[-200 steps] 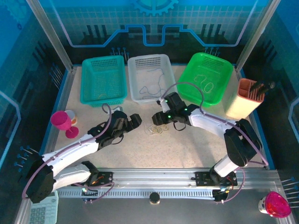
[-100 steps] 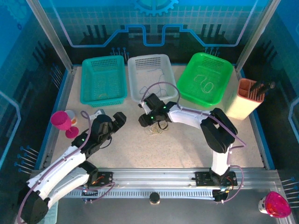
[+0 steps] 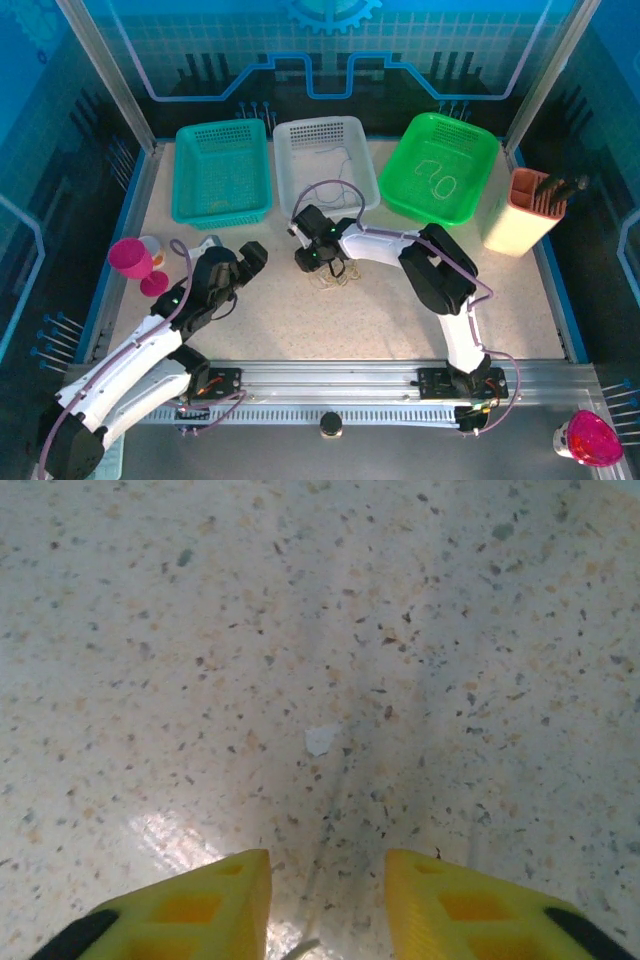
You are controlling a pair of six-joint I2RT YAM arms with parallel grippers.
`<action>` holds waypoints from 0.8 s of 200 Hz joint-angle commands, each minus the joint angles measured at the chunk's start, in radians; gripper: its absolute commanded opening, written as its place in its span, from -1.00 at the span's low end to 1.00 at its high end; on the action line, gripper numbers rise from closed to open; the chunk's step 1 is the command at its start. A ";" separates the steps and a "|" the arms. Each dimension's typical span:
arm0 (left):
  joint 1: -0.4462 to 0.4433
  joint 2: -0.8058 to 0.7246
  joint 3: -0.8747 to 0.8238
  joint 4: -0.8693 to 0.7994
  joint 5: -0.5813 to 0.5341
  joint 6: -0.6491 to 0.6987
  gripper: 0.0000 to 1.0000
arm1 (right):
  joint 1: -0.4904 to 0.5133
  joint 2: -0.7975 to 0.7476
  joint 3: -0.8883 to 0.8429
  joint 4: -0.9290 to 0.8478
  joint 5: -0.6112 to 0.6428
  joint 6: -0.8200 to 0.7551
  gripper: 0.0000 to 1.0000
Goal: Untangle the cables
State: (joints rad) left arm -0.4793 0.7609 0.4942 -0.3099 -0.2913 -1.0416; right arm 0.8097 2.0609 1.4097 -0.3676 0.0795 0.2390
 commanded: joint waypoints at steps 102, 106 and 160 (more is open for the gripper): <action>0.012 -0.043 -0.027 0.051 0.058 0.113 0.99 | -0.051 -0.278 -0.025 -0.052 -0.171 0.013 -1.00; 0.012 -0.043 -0.027 0.063 0.065 0.126 0.99 | -0.058 -0.288 -0.025 -0.051 -0.182 0.018 -1.00; 0.012 -0.004 -0.034 0.298 0.264 0.320 0.99 | -0.132 -0.435 -0.029 -0.031 -0.311 0.086 -1.00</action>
State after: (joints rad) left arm -0.4740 0.7368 0.4717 -0.1619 -0.1551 -0.8562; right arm 0.7029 1.7008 1.3899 -0.3996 -0.1421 0.2798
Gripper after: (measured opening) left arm 0.992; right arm 0.064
